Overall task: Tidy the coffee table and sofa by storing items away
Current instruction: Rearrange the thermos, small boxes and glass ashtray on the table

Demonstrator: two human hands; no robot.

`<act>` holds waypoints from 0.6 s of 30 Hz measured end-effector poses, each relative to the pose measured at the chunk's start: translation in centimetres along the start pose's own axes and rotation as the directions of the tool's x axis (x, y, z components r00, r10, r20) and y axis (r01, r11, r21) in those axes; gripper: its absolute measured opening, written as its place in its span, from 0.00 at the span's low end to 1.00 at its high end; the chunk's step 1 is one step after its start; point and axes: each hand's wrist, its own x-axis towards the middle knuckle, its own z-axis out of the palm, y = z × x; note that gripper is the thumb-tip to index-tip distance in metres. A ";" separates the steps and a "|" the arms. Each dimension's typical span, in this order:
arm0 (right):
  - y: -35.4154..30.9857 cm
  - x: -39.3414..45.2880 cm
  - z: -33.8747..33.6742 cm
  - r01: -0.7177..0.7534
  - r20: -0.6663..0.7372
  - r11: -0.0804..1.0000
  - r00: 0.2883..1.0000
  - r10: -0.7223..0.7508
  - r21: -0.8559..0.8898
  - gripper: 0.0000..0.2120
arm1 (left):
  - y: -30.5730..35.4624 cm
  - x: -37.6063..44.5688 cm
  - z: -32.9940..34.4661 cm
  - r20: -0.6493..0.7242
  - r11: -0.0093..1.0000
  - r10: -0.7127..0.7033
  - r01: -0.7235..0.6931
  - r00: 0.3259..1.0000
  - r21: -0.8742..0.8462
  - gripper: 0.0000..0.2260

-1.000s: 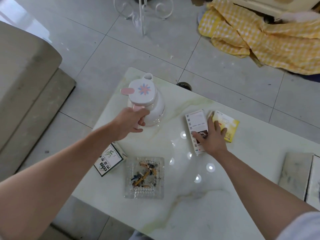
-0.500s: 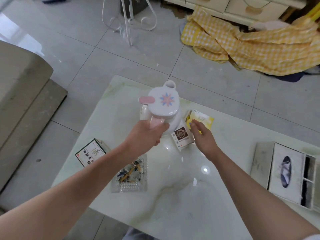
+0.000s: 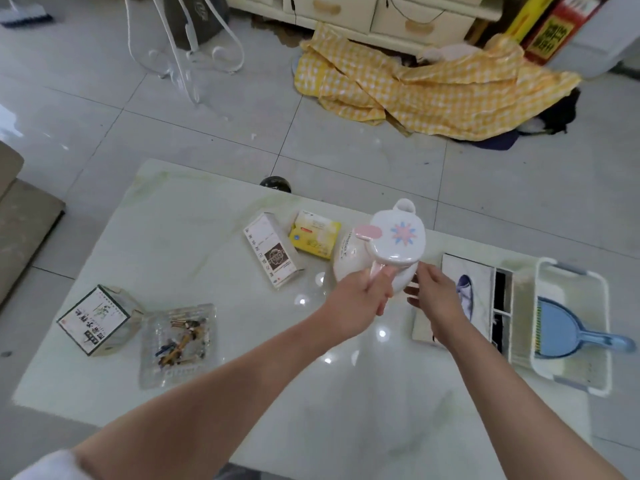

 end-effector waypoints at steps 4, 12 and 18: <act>3.0 1.4 -4.9 0.128 -0.097 0.837 0.973 -0.210 -0.532 0.19 | -1.3 1.6 4.0 -0.008 1.000 0.008 -0.008 1.000 0.014 0.20; 12.0 2.3 -10.9 0.272 0.279 0.289 0.960 -0.019 -0.918 0.61 | -5.0 5.0 7.6 -0.067 0.995 -0.094 0.091 0.993 -0.043 0.21; 12.2 4.6 -11.3 0.299 0.282 0.294 0.954 -0.100 -0.908 0.53 | -5.3 7.1 9.7 -0.080 0.996 -0.090 0.088 0.993 -0.030 0.21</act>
